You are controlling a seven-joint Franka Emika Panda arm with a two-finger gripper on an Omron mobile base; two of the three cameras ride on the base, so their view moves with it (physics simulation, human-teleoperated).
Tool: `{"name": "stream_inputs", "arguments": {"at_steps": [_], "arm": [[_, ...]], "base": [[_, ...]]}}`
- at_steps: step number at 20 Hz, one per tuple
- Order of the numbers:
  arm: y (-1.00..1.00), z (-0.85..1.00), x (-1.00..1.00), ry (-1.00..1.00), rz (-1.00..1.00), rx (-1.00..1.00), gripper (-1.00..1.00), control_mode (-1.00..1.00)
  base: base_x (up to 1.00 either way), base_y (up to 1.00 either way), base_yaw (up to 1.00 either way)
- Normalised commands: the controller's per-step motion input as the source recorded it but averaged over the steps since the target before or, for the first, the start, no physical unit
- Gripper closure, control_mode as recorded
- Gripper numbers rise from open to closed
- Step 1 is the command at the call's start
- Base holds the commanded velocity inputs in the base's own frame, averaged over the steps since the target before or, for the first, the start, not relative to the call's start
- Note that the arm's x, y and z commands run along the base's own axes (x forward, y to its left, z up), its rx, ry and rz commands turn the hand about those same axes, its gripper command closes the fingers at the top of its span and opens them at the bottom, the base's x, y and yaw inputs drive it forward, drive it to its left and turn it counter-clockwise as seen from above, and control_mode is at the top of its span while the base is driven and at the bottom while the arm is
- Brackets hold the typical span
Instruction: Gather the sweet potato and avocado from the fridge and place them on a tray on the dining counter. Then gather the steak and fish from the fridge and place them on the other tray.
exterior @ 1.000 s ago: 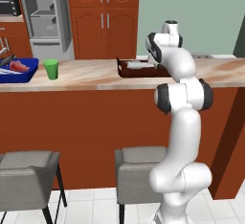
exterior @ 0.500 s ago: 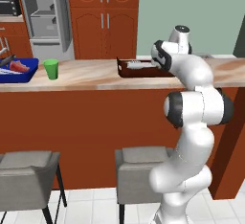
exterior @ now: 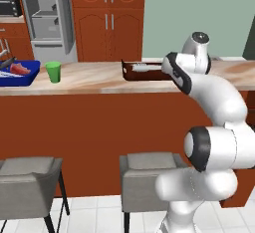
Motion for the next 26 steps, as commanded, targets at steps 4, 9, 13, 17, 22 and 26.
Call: {"name": "stream_inputs", "arguments": {"at_steps": [4, 9, 13, 17, 22, 26], "arm": [[0.16, 0.16, -1.0, 0.0, -0.05, 0.0, -1.0, -1.0], [0.19, 0.04, -1.0, -0.04, -0.04, 0.0, -1.0, -1.0], [0.23, 0.0, -1.0, -0.13, 0.0, 0.0, -1.0, -1.0], [0.2, 0.0, -1.0, -0.15, 0.0, 0.0, -1.0, -1.0], [0.22, -0.04, -1.0, -0.11, 0.0, 0.0, -1.0, -1.0], [0.22, -0.11, -0.95, -0.04, 0.0, 0.0, -1.0, -1.0]], "base": [[0.0, 0.0, 0.0], [0.0, 0.0, 0.0], [0.0, 0.0, 0.0], [0.0, 0.0, 0.0], [0.0, 0.0, 0.0], [0.0, 0.0, 0.0]]}}
